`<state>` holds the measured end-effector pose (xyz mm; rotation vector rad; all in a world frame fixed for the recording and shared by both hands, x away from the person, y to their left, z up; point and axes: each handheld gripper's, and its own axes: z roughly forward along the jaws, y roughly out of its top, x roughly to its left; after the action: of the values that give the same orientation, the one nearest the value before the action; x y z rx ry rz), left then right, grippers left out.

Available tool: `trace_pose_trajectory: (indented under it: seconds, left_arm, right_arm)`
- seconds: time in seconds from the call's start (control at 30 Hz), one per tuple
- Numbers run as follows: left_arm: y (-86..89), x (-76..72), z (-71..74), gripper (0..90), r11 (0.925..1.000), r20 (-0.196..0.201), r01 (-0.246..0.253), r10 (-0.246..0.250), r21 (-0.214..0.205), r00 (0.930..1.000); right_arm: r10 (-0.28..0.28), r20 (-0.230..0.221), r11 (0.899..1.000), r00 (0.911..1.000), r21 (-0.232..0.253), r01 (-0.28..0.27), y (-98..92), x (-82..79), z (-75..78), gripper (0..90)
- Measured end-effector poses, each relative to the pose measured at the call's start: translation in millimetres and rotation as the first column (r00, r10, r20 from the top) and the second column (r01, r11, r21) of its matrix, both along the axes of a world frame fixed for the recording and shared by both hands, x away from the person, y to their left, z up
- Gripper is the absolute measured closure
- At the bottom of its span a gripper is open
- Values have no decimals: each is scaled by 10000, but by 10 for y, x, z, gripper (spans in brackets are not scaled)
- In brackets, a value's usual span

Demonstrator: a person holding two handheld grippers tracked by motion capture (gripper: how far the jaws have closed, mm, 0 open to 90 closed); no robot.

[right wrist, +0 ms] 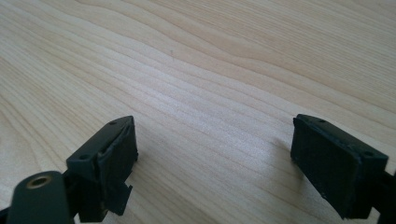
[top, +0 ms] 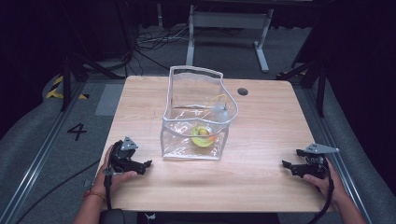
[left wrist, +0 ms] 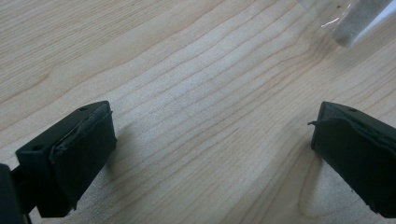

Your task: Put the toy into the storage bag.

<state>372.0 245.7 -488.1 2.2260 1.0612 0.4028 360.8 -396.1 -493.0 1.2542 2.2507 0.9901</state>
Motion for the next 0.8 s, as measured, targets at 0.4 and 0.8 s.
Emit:
trace_pose_trajectory:
  seconds: [0.4,0.8]
  left_arm:
    - [1,-7,0,2,10000,-19,-63,63,-45,10000]
    - [1,-7,0,2,10000,-21,-61,61,-41,10000]
  right_arm:
    - [-465,-30,9989,9989,-14,465,40,4,1,144]
    - [-527,-49,9986,9986,-32,527,46,22,-1,125]
